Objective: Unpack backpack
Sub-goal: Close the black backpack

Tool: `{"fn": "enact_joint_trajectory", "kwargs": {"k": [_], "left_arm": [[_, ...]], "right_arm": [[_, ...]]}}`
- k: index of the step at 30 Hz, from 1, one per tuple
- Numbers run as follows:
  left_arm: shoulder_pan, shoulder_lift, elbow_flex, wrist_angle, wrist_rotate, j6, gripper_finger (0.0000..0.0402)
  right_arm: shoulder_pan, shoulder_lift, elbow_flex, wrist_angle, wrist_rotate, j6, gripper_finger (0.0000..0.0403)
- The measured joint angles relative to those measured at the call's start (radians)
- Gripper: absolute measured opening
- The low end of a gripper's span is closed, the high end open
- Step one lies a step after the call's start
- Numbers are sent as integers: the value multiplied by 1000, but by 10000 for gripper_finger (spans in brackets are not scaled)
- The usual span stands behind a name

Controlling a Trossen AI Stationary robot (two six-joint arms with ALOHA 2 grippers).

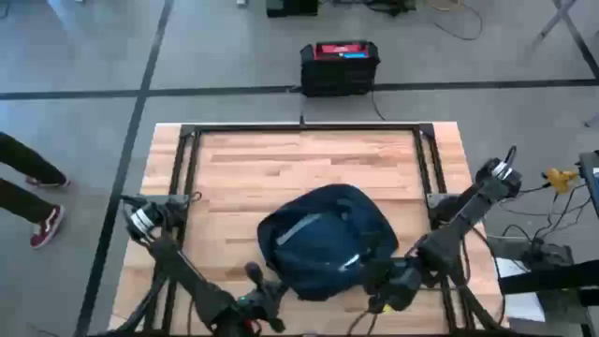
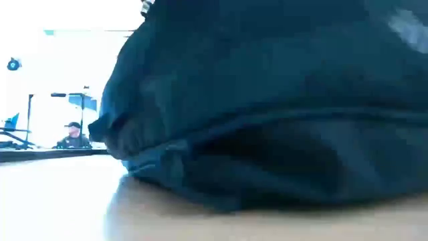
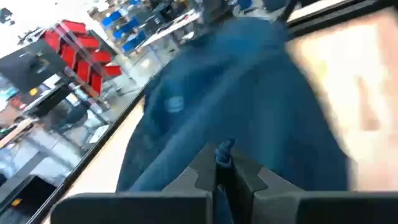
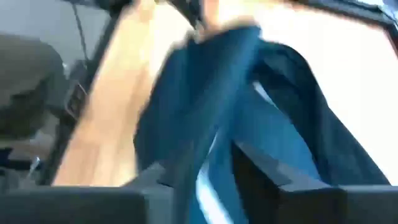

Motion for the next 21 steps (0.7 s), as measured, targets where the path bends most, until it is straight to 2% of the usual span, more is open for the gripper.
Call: {"fn": "enact_joint_trajectory", "kwargs": {"k": [5,9,12,17,21], "left_arm": [[36,0,0,20,-2,2,0],[49,0,1,38,-4,22,0],[41,-1,1,63,5,45,0],[6,-20,2,136,22,95,0],[-9,-27,2,167,50,101,0]], "right_arm": [[-13,111,0,258,12,-91,215],[-21,221,1,514,67,-168,231],[-36,296,27,532,128,-168,221],[-68,411,91,539,154,-164,189],[-91,484,146,539,210,-133,147]]}}
